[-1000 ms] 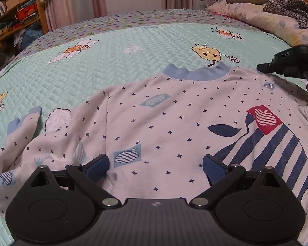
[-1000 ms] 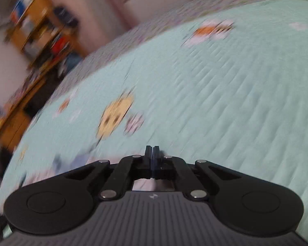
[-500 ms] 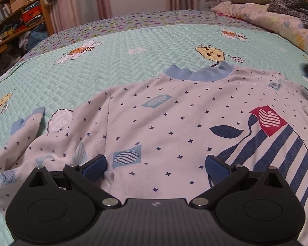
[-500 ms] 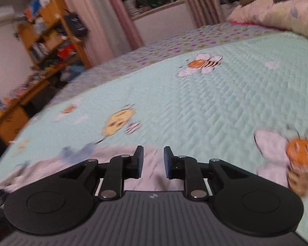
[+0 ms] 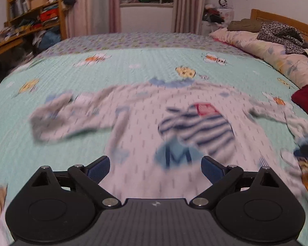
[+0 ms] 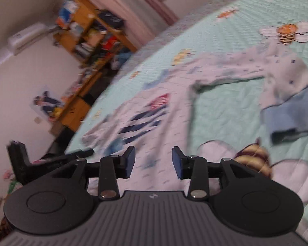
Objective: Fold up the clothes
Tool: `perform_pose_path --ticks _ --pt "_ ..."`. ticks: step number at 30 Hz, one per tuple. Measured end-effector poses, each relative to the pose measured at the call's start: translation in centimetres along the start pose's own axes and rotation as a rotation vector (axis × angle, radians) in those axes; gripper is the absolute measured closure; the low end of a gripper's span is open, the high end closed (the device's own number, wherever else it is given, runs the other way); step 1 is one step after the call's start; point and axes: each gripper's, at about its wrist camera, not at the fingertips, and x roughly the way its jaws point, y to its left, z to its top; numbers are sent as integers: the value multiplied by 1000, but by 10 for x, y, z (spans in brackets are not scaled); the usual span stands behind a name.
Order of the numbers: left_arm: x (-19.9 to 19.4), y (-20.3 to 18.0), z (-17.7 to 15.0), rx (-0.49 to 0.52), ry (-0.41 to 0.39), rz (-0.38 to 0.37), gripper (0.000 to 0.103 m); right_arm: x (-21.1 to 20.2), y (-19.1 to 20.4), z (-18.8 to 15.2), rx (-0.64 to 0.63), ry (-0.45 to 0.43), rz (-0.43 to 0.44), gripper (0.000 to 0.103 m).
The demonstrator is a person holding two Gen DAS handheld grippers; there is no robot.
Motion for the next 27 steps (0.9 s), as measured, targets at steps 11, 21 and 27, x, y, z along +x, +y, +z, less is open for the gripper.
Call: perform_pose_path --ticks 11,21,27 --pt "-31 -5 -51 3 90 9 6 36 -3 -14 -103 153 -233 103" --pt "-56 22 -75 -64 77 17 6 -5 57 -52 -292 194 -215 58" --pt "-72 30 -77 -83 48 36 5 -12 58 -71 -367 165 -320 55"
